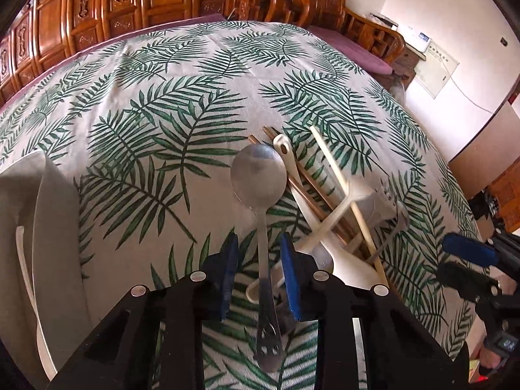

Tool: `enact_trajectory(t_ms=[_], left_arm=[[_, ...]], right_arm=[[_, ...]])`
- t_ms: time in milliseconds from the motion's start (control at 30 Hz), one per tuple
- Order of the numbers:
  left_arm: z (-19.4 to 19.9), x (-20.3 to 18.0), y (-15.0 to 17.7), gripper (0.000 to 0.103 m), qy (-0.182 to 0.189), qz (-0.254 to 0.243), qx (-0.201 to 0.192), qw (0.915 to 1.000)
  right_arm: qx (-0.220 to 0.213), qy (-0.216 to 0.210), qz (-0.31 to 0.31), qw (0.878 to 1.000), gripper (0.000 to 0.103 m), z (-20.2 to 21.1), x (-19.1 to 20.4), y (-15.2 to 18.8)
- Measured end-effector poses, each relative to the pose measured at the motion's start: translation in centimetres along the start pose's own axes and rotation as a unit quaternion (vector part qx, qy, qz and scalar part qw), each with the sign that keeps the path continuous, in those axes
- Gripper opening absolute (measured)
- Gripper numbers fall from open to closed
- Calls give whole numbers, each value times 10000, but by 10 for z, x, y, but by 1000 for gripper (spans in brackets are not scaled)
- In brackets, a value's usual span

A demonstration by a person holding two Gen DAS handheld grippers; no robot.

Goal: Organize utensils
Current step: 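Grasp a white plastic fork with the right tool while the left tool holds the metal spoon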

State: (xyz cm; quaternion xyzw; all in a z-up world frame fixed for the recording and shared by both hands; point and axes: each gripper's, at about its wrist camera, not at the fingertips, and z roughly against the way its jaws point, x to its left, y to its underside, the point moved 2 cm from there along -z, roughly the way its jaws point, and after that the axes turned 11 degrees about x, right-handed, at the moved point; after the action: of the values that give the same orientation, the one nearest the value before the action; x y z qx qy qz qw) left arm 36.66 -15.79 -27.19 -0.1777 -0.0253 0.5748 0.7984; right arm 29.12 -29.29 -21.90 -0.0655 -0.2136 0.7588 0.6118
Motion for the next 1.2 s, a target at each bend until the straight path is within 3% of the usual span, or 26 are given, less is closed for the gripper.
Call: enact_trajectory(t_ms=[133,267,467,800,1200], left_arm=[[-2,0,-4,19,-40,-22,-16,10000],[-3,1,-5,6,-48,-79,-7,10000],[1,2,0,5,-101,-96,3,9999],[54,4,15,5,47,-173,-558,9983],[99,10,39,5,31,-325,-1003,9944]], right_arm=[[32,-7,13,10000,32,-2,1,0],[47,-1,21,10000,32,-3,2,1],[68,16,42,10000,32,-6,4,2],[52,-31,64,10000,32,-14,15,-8],[161,-410,-521,9977,32,-51,17,-45]])
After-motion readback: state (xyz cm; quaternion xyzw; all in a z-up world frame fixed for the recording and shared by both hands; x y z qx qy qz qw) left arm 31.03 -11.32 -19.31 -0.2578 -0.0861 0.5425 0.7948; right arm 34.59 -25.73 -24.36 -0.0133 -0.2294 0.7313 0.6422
